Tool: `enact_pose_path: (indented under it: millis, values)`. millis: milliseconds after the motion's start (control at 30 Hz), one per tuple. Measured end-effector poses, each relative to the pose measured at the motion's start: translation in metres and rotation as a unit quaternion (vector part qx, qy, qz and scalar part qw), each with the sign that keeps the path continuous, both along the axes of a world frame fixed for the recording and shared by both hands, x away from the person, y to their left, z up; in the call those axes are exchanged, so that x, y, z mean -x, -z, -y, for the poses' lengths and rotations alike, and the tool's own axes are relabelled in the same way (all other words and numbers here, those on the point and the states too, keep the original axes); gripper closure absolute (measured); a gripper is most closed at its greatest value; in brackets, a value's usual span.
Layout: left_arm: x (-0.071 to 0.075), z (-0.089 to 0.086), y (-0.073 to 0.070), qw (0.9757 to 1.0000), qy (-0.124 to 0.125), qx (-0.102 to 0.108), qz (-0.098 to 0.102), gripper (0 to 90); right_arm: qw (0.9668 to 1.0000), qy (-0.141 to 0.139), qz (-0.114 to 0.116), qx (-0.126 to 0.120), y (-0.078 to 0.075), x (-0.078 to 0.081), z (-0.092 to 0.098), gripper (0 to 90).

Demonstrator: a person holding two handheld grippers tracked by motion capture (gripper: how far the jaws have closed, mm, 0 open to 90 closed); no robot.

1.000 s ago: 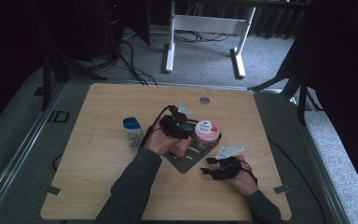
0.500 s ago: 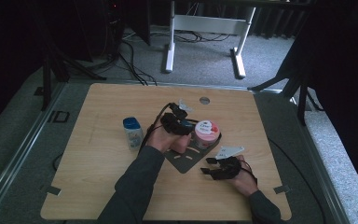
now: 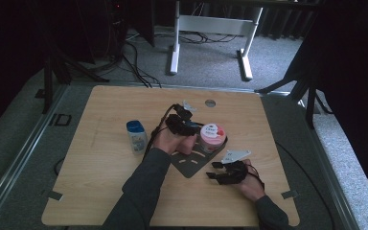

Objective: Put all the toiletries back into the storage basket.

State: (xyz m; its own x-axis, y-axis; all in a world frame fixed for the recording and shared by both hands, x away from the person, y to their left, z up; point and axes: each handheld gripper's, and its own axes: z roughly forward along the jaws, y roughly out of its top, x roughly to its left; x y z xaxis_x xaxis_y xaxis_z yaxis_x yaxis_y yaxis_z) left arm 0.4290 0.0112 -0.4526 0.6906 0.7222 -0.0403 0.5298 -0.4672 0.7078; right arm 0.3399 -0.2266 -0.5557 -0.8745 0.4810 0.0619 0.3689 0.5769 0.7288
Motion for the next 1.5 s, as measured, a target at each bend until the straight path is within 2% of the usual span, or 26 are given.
enact_pose_path:
  millis: [333,600,700,1100,1133,1167,1233,1300,1433,1500]
  values:
    - [-0.007,0.007,0.000,1.0000,-0.001,-0.004,0.002,53.3,1.0000,-0.001,0.001,0.001,0.000,0.000,-0.001,48.5]
    - [-0.013,0.014,0.000,0.9999,-0.010,-0.001,0.006,53.3,1.0000,-0.002,0.002,0.000,0.000,0.000,-0.001,48.5]
    - [-0.016,0.012,0.001,0.9999,-0.015,0.006,0.005,53.3,1.0000,-0.002,0.002,0.000,0.000,0.000,-0.001,48.5]
    - [-0.015,0.010,0.002,0.9999,-0.012,0.004,0.005,52.2,1.0000,-0.003,0.002,0.001,0.000,0.000,-0.002,48.4]
    - [-0.013,0.011,0.002,0.9998,-0.013,-0.003,0.014,52.2,1.0000,-0.003,0.002,0.000,0.000,0.000,-0.002,48.4]
    - [-0.012,0.011,0.002,0.9998,-0.013,-0.008,0.016,43.4,1.0000,-0.003,0.001,0.000,0.000,0.000,-0.002,48.4]
    - [-0.011,0.009,0.003,0.9998,-0.015,0.000,0.014,40.2,1.0000,-0.003,0.001,0.000,0.000,0.000,-0.002,48.4]
    - [-0.010,0.007,0.002,0.9997,-0.018,-0.001,0.015,37.1,1.0000,-0.003,0.001,0.001,0.000,0.000,-0.002,48.4]
    - [-0.001,-0.004,-0.001,0.9993,-0.023,0.024,0.019,37.7,1.0000,-0.004,0.001,0.001,0.000,0.001,-0.003,48.2]
    - [0.004,-0.008,-0.002,0.9992,-0.024,0.026,0.018,38.6,1.0000,-0.004,0.002,0.002,0.000,0.001,-0.003,48.2]
